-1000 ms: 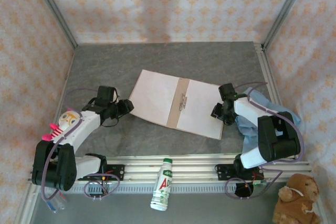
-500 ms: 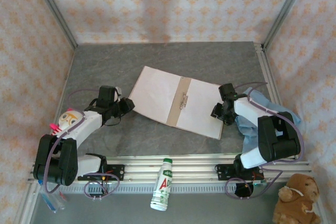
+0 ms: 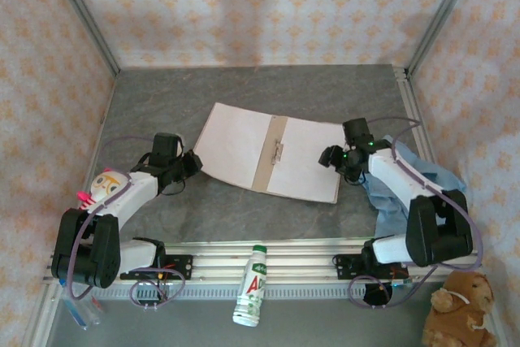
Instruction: Put the files into the folder
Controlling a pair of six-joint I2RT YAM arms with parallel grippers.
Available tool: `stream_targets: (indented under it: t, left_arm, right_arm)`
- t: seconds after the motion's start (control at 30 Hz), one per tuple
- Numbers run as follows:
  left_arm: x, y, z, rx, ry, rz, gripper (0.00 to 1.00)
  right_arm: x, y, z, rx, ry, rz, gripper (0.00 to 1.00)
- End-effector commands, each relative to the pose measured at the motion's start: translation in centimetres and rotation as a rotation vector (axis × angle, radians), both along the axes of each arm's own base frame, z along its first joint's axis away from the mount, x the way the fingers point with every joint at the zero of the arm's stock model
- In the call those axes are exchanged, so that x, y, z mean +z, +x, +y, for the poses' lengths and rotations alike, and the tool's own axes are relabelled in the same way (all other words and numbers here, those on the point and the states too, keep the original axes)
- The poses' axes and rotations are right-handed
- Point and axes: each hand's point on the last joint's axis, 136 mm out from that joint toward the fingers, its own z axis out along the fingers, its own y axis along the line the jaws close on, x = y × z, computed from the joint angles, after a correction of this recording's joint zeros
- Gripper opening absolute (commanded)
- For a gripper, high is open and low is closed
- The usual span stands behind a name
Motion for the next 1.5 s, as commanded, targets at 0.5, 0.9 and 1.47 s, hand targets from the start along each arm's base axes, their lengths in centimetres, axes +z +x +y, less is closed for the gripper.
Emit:
stream_targets:
  t: [0.5,0.9,1.47]
  left_arm:
    - [7.9,-1.8,5.5,0.093,0.322,-0.109,0.0]
    - [14.6,-3.2,6.3,0.092,0.544,-0.199,0.0]
    - [19.5,-2.2,-4.9,-0.171,1.109,-0.344,0.0]
  right_arm:
    - [3.6,-1.0,0.0,0.054,-0.011,-0.032,0.74]
    - [4.6,-1.0,0.2,0.062,0.003,-0.047,0.74]
    - [5.4,-1.6,-0.2,0.06,-0.012,-0.058,0.74]
